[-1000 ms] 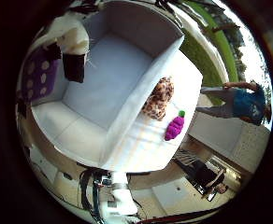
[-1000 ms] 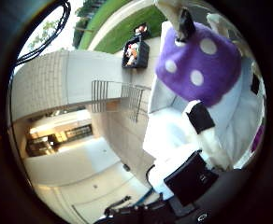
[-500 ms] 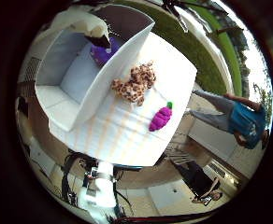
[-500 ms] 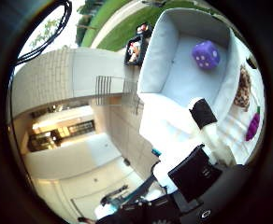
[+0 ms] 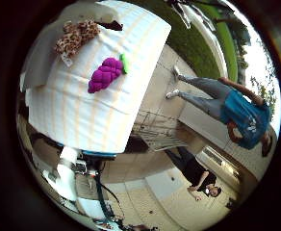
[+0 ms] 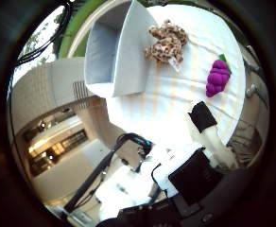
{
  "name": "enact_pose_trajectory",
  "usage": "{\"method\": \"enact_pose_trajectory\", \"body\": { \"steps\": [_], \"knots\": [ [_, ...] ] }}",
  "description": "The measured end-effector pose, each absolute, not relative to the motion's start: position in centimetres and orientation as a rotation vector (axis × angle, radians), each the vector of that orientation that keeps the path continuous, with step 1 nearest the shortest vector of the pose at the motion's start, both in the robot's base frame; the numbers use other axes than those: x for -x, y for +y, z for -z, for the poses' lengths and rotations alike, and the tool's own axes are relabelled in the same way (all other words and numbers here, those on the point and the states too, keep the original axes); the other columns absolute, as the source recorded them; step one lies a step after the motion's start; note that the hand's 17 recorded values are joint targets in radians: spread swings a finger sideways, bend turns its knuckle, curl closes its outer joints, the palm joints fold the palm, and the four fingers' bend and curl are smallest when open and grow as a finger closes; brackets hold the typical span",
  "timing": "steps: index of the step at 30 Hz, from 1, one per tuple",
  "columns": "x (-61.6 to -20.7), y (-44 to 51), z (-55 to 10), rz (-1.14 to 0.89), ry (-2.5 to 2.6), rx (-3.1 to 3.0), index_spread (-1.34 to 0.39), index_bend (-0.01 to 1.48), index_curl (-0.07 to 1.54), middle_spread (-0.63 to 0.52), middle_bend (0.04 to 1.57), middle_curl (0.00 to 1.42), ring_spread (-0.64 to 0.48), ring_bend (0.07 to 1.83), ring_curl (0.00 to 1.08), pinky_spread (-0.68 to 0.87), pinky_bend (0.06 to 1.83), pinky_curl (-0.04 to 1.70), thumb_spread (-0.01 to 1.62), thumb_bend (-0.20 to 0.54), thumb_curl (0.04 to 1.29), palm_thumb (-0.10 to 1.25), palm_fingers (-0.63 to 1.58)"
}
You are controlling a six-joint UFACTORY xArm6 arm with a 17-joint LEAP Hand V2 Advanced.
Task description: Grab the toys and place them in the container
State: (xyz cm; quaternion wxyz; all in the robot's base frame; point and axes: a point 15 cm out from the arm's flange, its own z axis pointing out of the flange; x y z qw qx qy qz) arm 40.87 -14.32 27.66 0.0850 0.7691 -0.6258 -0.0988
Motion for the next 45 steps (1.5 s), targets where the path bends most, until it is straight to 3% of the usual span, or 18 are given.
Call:
{"method": "enact_pose_trajectory", "body": {
  "steps": [12,18,26,29,32,38,45],
  "knots": [
    [-39.7,-18.2,-18.1,0.352,-1.770,-2.175,-0.40,0.17,0.30,0.04,0.17,0.34,0.25,0.40,0.29,0.43,0.52,0.29,1.14,-0.025,0.47,0.80,0.06],
    [-39.7,-18.3,-16.7,0.375,-1.763,-2.159,-0.30,0.23,0.32,0.02,0.18,0.33,0.24,0.37,0.29,0.42,0.44,0.26,1.12,-0.018,0.47,0.84,0.13],
    [-42.6,-19.1,-18.2,0.170,-1.803,-2.234,-0.27,0.24,0.32,-0.05,0.33,0.39,0.19,0.56,0.32,0.38,0.40,0.21,1.10,-0.018,0.47,0.88,0.67],
    [-42.1,-18.9,-18.9,0.137,-1.806,-2.249,-0.35,0.08,0.25,-0.09,0.60,0.49,0.14,0.92,0.42,0.38,0.43,0.20,1.09,-0.016,0.48,0.91,1.00],
    [-42.1,-18.7,-20.8,0.053,-1.826,-2.278,-0.44,0.14,0.24,-0.14,0.76,0.60,0.08,1.12,0.56,0.38,0.62,0.28,1.07,-0.021,0.48,0.92,1.06],
    [-41.6,-17.3,-26.6,-0.075,-1.873,-2.308,-0.63,0.27,0.23,-0.20,0.97,0.78,-0.02,1.23,0.68,0.34,1.16,0.50,1.05,-0.007,0.53,0.99,1.13],
    [-36.5,-10.5,-30.9,0.205,-1.879,-2.336,-0.82,0.44,0.28,-0.23,1.11,0.91,-0.08,1.30,0.75,0.26,1.36,0.66,1.07,-0.015,0.59,1.00,1.02]
  ]
}}
